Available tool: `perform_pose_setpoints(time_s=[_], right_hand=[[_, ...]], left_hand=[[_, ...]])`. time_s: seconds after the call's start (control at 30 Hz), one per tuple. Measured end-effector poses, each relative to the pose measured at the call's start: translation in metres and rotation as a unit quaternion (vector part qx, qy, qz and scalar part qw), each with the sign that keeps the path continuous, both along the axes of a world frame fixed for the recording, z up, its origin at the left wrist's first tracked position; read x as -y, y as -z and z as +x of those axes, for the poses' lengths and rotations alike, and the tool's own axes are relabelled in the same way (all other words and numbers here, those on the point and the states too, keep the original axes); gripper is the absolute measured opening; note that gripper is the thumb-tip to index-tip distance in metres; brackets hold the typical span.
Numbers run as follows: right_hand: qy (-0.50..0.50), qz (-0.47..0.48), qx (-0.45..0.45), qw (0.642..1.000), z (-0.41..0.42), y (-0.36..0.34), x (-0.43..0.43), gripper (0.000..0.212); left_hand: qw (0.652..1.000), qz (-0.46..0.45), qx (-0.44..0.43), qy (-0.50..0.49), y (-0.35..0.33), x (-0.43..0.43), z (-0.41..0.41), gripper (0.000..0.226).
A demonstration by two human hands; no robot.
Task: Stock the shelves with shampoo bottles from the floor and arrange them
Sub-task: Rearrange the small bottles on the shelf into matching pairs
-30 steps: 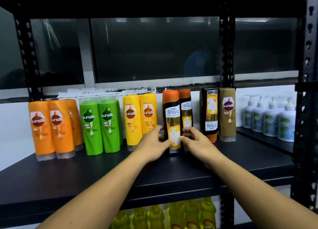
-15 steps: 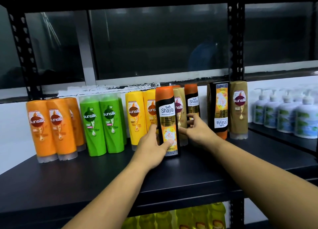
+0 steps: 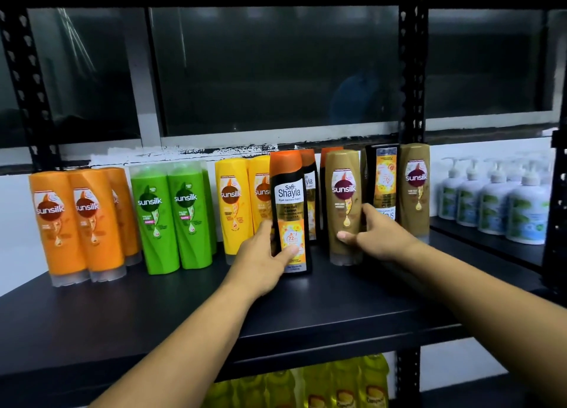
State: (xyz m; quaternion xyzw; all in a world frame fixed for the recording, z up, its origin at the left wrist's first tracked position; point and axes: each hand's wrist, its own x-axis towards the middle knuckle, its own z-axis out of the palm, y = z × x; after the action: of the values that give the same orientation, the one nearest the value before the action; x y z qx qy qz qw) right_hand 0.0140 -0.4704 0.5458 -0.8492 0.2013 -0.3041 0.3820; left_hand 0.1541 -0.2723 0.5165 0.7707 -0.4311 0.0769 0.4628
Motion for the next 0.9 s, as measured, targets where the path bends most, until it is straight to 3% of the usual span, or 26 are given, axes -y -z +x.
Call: perform_pose_setpoints(time_s=[0.47, 0.9], right_hand=[[-0.011, 0.01, -0.009, 1.0, -0.029, 0.03, 0.018, 0.046], [-0.028, 0.052, 0.051, 0.997, -0.027, 0.033, 0.023, 0.051]], left_hand=[[0.99, 0.106, 0.047, -0.083, -0.023, 0.057, -0.017, 0.041], [0.983, 0.108, 0.033, -0.147, -0.021, 0.09, -0.011, 0.04]])
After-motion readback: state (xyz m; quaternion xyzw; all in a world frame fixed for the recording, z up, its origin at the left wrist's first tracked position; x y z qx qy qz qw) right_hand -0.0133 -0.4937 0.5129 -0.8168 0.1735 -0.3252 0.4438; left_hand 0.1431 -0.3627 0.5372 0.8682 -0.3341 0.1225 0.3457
